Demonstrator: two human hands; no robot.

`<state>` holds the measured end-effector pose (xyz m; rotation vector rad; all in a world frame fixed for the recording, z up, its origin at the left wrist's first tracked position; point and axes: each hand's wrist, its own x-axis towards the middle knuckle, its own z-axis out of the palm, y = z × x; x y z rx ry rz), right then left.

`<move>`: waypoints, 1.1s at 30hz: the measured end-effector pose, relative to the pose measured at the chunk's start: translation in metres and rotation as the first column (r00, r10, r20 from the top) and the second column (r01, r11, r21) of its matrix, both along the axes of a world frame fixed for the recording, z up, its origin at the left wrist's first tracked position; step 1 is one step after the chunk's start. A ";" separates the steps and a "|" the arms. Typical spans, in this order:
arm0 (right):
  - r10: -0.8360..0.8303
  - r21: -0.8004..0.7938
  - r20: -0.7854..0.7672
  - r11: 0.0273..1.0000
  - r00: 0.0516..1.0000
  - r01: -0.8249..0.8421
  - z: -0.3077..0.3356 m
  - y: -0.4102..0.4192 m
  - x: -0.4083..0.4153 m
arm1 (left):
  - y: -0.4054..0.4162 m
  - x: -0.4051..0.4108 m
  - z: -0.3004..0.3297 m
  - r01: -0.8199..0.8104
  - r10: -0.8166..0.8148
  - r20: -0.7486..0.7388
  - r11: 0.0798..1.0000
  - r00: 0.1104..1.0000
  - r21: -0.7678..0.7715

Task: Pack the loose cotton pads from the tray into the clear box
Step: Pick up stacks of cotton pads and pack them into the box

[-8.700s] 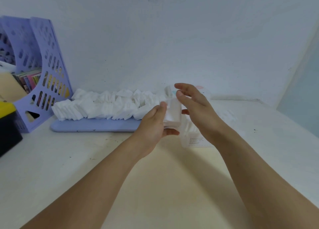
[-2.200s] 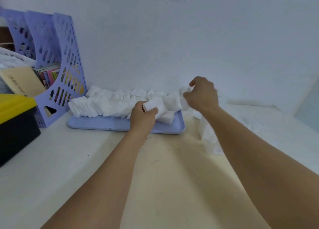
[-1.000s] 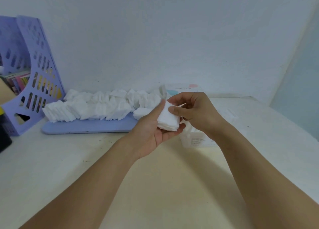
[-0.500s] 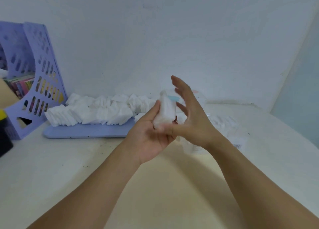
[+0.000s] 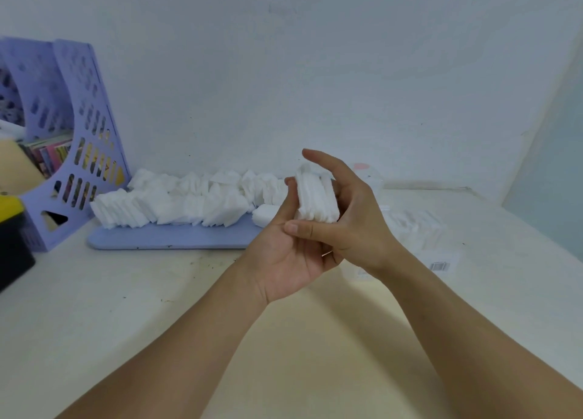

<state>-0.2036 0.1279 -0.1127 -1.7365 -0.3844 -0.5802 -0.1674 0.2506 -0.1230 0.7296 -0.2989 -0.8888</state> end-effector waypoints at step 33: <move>-0.163 0.203 -0.279 0.953 0.946 0.224 0.031 -0.059 -0.018 | -0.009 0.010 -0.011 -0.650 0.425 0.662 0.750 0.617 0.123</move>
